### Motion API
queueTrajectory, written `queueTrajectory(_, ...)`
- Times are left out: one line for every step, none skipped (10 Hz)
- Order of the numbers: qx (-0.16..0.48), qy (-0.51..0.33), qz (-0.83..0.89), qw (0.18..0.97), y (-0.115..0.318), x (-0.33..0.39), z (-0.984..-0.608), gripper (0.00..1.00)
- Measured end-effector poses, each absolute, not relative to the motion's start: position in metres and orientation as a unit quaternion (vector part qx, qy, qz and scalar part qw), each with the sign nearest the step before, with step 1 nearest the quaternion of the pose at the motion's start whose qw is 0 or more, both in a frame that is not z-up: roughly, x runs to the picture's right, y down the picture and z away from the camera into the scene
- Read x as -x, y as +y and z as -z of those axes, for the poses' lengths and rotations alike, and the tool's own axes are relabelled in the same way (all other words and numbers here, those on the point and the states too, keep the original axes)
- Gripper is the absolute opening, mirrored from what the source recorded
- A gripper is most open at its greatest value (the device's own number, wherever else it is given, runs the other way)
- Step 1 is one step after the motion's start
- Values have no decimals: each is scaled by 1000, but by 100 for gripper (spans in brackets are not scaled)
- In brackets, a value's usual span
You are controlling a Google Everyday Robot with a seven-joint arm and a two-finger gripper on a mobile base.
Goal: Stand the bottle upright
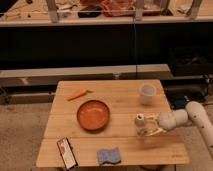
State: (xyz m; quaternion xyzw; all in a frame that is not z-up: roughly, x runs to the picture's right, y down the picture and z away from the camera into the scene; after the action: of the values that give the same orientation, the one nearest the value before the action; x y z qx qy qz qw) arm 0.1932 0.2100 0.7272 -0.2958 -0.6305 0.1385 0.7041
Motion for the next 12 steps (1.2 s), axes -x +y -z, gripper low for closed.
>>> queueTrajectory(300,-643,-140,690,211,-184,-731,0)
queueTrajectory(304,-652,-141,680,212,-178,-734,0)
queueTrajectory(307,-660,-143,671,213,-172,-737,0)
queueTrajectory(308,-664,-143,666,214,-170,-738,0)
queueTrajectory(309,-668,-143,661,217,-167,-741,0)
queueTrajectory(309,-669,-142,660,218,-165,-741,0)
queueTrajectory(310,-671,-139,659,221,-161,-743,0)
queueTrajectory(309,-671,-138,660,223,-159,-744,0)
queueTrajectory(304,-673,-136,661,223,-158,-744,0)
queueTrajectory(295,-675,-134,663,226,-157,-745,0)
queueTrajectory(289,-678,-134,663,228,-156,-747,0)
queueTrajectory(283,-680,-135,663,231,-156,-749,0)
